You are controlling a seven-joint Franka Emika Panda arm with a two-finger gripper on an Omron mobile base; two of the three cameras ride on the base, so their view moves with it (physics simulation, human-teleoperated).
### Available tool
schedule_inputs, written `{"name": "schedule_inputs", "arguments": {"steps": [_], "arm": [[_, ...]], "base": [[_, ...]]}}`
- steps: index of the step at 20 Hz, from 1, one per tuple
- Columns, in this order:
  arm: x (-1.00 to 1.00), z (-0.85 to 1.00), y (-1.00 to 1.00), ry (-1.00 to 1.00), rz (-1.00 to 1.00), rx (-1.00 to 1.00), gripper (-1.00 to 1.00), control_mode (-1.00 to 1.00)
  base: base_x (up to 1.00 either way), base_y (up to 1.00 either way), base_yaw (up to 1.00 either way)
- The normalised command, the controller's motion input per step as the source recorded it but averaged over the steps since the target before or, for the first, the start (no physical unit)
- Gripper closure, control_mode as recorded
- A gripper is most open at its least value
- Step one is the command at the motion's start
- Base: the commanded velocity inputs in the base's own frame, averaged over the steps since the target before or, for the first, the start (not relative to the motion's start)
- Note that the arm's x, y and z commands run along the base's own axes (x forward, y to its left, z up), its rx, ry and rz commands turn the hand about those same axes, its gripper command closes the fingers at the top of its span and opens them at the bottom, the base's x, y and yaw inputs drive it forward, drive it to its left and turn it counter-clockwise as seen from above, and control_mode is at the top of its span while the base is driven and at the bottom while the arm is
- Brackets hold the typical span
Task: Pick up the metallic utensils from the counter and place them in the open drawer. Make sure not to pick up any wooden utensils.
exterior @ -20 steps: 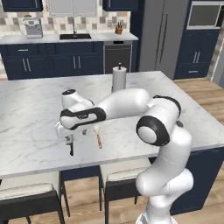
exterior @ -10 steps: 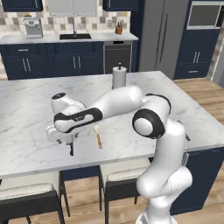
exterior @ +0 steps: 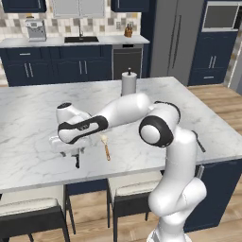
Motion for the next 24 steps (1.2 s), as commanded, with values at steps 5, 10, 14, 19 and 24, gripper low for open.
{"name": "schedule_inputs", "arguments": {"steps": [5,10,14,19,24], "arm": [[-0.11,-0.22,-0.20,0.00,-0.15,0.08,-1.00,-1.00],[-0.07,-0.18,-0.11,-0.02,-0.03,0.03,-1.00,-1.00],[0.00,-0.10,0.00,-0.04,0.00,0.00,-1.00,-1.00],[0.00,-0.14,0.02,-0.04,0.00,0.00,-1.00,-1.00],[0.00,-0.12,0.06,-0.03,0.00,0.00,-1.00,-1.00]], "base": [[0.00,0.00,0.00],[0.00,0.00,0.00],[0.00,0.00,0.00],[0.00,0.00,0.00],[0.00,0.00,0.00]]}}
